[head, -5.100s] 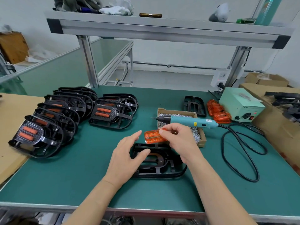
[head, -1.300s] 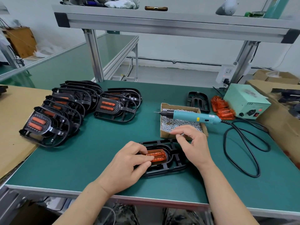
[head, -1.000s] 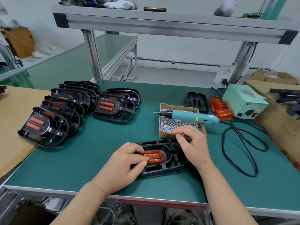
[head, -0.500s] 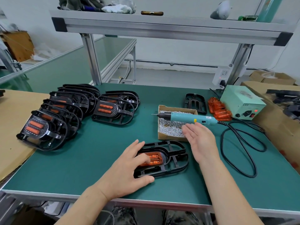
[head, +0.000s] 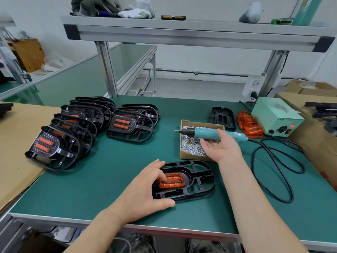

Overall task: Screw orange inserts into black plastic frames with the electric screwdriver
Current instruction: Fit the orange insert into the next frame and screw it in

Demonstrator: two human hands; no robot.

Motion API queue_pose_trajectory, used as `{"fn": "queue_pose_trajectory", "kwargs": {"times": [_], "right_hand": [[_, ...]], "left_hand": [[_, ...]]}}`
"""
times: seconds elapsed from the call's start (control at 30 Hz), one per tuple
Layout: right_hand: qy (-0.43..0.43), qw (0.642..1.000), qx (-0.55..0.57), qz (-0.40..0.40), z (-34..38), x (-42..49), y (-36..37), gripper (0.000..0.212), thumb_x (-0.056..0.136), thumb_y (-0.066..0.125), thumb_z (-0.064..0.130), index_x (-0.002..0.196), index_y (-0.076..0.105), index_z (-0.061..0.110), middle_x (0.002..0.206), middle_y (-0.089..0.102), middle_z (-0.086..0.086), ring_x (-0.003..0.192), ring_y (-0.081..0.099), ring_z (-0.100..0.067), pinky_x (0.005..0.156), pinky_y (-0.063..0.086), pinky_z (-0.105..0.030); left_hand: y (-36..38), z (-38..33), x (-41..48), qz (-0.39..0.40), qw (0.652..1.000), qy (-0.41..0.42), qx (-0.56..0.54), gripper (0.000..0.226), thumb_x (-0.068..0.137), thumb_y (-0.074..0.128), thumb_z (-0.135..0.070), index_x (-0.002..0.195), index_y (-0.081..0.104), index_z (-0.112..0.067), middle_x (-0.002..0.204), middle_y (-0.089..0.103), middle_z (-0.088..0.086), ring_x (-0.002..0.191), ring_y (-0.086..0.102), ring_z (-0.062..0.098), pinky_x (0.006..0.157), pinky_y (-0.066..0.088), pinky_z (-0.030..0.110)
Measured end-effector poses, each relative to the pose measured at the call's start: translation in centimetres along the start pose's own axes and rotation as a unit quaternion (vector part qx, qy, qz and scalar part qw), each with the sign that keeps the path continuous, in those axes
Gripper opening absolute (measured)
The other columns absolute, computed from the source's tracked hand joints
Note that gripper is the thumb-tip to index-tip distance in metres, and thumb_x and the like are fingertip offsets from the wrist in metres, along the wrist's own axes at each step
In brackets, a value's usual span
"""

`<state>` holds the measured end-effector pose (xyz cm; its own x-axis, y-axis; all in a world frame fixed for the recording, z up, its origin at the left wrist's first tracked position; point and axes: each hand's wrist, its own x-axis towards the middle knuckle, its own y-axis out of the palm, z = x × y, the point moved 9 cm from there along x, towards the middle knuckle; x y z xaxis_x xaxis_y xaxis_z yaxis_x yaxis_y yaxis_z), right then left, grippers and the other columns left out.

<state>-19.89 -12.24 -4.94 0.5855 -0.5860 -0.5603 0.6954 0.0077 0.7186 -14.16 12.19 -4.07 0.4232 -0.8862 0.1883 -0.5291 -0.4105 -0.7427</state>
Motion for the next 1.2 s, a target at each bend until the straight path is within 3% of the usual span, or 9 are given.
{"fn": "queue_pose_trajectory", "kwargs": {"times": [0.17, 0.27, 0.37, 0.43, 0.5, 0.63, 0.83, 1.0, 1.2], "right_hand": [[-0.056, 0.998, -0.030, 0.006, 0.2, 0.2, -0.1, 0.043, 0.100, 0.062, 0.027, 0.135, 0.049, 0.006, 0.116, 0.066, -0.017, 0.103, 0.065, -0.029, 0.085, 0.051, -0.039], [-0.104, 0.994, -0.021, 0.021, 0.9, -0.1, 0.4, 0.032, 0.098, 0.066, 0.029, 0.121, 0.056, 0.009, 0.112, 0.070, -0.016, 0.097, 0.068, -0.024, 0.072, 0.055, -0.033], [-0.149, 0.988, -0.006, 0.042, 1.8, -0.5, 0.9, 0.023, 0.095, 0.069, 0.032, 0.105, 0.060, 0.013, 0.092, 0.071, -0.008, 0.078, 0.068, -0.016, 0.056, 0.052, -0.023], [-0.171, 0.983, 0.008, 0.064, 2.5, -0.5, 1.2, 0.022, 0.095, 0.070, 0.032, 0.103, 0.061, 0.014, 0.079, 0.070, -0.004, 0.064, 0.066, -0.011, 0.047, 0.046, -0.020], [-0.181, 0.980, 0.016, 0.079, 3.0, -0.5, 1.5, 0.024, 0.094, 0.071, 0.033, 0.103, 0.060, 0.013, 0.076, 0.068, -0.002, 0.060, 0.064, -0.010, 0.046, 0.045, -0.019], [-0.199, 0.975, 0.031, 0.094, 3.8, -0.2, 1.9, 0.032, 0.091, 0.074, 0.035, 0.104, 0.060, 0.010, 0.065, 0.066, 0.000, 0.055, 0.061, -0.009, 0.057, 0.055, -0.024], [-0.215, 0.966, -0.028, 0.138, 3.8, -0.1, 1.6, 0.031, 0.094, 0.068, 0.042, 0.102, 0.061, 0.013, 0.072, 0.061, 0.003, 0.061, 0.057, -0.006, 0.058, 0.053, -0.018], [-0.174, 0.966, -0.017, 0.189, 3.6, -0.2, 1.6, 0.032, 0.094, 0.064, 0.047, 0.099, 0.061, 0.015, 0.067, 0.048, 0.004, 0.055, 0.043, -0.008, 0.046, 0.038, -0.016], [-0.145, 0.963, 0.052, 0.221, 3.7, -0.3, 1.5, 0.035, 0.090, 0.063, 0.049, 0.096, 0.064, 0.015, 0.070, 0.047, 0.004, 0.057, 0.040, -0.008, 0.046, 0.033, -0.017]], "left_hand": [[0.1, 0.4, 0.0, 0.003, 1.000, -0.020, -0.013, 0.051, 0.063, 0.076, -0.068, 0.098, 0.049, -0.043, 0.152, 0.024, -0.033, 0.144, 0.008, -0.015, 0.111, 0.013, 0.009], [-0.2, 0.1, 0.0, -0.002, 0.999, -0.020, -0.025, 0.048, 0.064, 0.076, -0.067, 0.096, 0.053, -0.041, 0.149, 0.026, -0.035, 0.143, 0.010, -0.017, 0.111, 0.015, 0.010], [-1.3, -0.1, 0.2, -0.041, 0.995, -0.026, -0.086, 0.021, 0.077, 0.069, -0.054, 0.088, 0.062, -0.036, 0.142, 0.046, -0.025, 0.140, 0.029, -0.012, 0.111, 0.026, 0.017], [-1.9, 0.0, 0.6, -0.063, 0.994, -0.032, -0.088, 0.006, 0.087, 0.068, -0.033, 0.083, 0.064, -0.035, 0.134, 0.057, -0.018, 0.132, 0.042, -0.009, 0.110, 0.033, 0.021], [-2.2, 0.0, 1.1, -0.061, 0.996, -0.032, -0.053, 0.017, 0.089, 0.069, -0.018, 0.084, 0.063, -0.033, 0.129, 0.058, -0.019, 0.124, 0.048, -0.009, 0.107, 0.035, 0.020], [-2.2, 0.7, 1.7, -0.006, 0.999, -0.036, 0.003, 0.015, 0.085, 0.075, -0.028, 0.080, 0.061, -0.031, 0.130, 0.052, -0.023, 0.121, 0.044, -0.013, 0.102, 0.031, 0.009], [-1.9, 1.1, 1.6, -0.007, 0.999, -0.047, 0.001, 0.013, 0.086, 0.073, -0.024, 0.079, 0.064, -0.030, 0.132, 0.050, -0.025, 0.120, 0.047, -0.007, 0.102, 0.035, 0.015], [-1.5, 1.5, 2.0, 0.024, 0.998, -0.058, -0.028, 0.015, 0.084, 0.074, -0.022, 0.077, 0.063, -0.029, 0.130, 0.048, -0.027, 0.116, 0.045, -0.014, 0.099, 0.035, 0.016], [-1.2, 1.8, 2.3, 0.032, 0.997, -0.069, -0.033, 0.014, 0.085, 0.074, -0.027, 0.084, 0.063, -0.037, 0.133, 0.046, -0.028, 0.119, 0.041, -0.018, 0.104, 0.036, 0.022]]}}
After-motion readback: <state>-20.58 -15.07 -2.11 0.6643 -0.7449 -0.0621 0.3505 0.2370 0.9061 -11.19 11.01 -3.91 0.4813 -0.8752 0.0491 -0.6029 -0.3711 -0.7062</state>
